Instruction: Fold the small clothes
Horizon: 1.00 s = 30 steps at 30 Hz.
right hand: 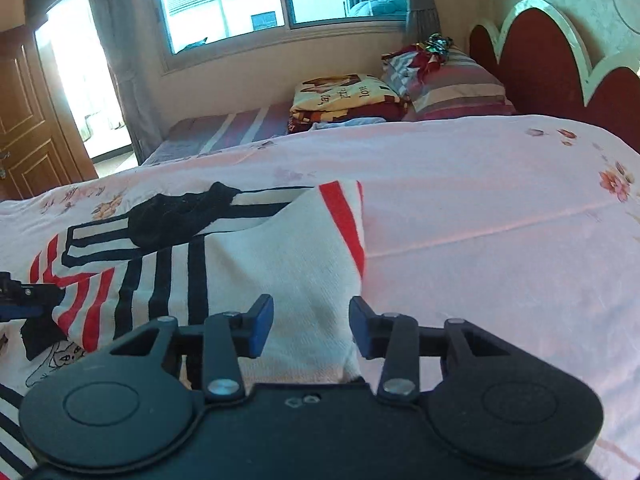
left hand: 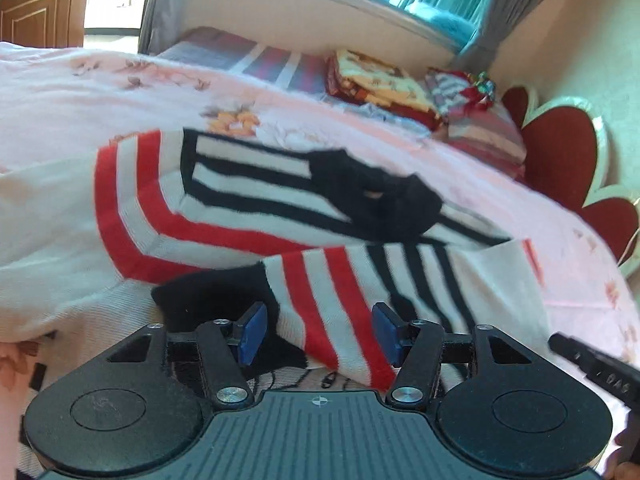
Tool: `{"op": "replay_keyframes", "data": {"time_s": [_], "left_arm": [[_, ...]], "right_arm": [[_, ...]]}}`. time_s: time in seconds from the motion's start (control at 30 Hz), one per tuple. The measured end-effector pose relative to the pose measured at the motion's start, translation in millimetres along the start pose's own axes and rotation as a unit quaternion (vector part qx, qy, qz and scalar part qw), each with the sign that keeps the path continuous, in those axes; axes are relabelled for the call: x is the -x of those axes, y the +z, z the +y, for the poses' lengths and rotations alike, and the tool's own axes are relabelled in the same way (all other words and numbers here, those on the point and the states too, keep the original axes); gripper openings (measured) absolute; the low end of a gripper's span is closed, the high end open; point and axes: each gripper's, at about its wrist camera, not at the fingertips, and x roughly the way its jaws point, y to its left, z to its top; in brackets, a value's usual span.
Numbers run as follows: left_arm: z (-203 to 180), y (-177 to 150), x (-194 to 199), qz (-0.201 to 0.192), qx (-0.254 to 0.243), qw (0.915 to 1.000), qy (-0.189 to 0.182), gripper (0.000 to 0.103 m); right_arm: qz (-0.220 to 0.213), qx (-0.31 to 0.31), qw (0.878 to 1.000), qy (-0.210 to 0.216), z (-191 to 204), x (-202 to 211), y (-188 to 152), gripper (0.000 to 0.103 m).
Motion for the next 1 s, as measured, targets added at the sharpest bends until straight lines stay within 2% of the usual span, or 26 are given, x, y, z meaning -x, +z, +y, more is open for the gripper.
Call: {"op": "replay_keyframes", "data": {"time_s": [0.1, 0.13, 0.2, 0.27, 0.37, 0.47, 0.53, 0.57, 0.63, 0.77, 0.87, 1.0], "left_arm": [[0, -10, -6, -0.01, -0.045, 0.9987, 0.023, 0.058], [-2, -11, -3, -0.008, -0.062, 0.9976, 0.03, 0.058], [-5, -10, 5, -0.006, -0.066, 0.997, 0.04, 0.058], [-8, -8, 11, -0.015, -0.06, 0.9977, 0.029, 0.058], [-15, -4, 6, -0.02, -0.058, 0.9979, 0.022, 0.058], [-15, -5, -11, -0.007, -0.065, 0.997, 0.041, 0.06], [-14, -8, -15, -0.018, -0.08, 0.9959, 0.039, 0.062], [-14, -9, -14, -0.018, -0.081, 0.9958, 0.039, 0.062], [-14, -8, -14, -0.016, -0.079, 0.996, 0.038, 0.062], [-14, -5, -11, -0.009, -0.074, 0.9965, 0.039, 0.062], [-10, -2, 7, -0.017, -0.046, 0.9977, 0.046, 0.064], [12, -11, 28, -0.026, -0.009, 0.997, 0.073, 0.08]], "right_arm": [[0.057, 0.022, 0.998, -0.024, -5, -29, -10, 0.039], [0.056, 0.002, 0.998, -0.01, -13, -29, -12, 0.04], [0.047, -0.019, 0.999, -0.002, -23, -24, -3, 0.04], [0.026, -0.027, 0.999, -0.007, -26, -26, 10, 0.043], [0.033, -0.066, 0.997, -0.002, -40, -53, 29, 0.043], [0.039, -0.098, 0.994, -0.002, -50, -79, 44, 0.042], [0.039, -0.082, 0.996, -0.016, -47, -91, 49, 0.038], [0.035, -0.059, 0.997, -0.038, -43, -96, 51, 0.035], [0.031, -0.035, 0.997, -0.067, -42, -104, 51, 0.039], [0.039, -0.032, 0.996, -0.073, -43, -99, 54, 0.041], [0.006, -0.017, 0.999, -0.05, -27, -68, 56, 0.039], [0.023, 0.02, 1.0, 0.002, 9, -46, 32, 0.04]]}}
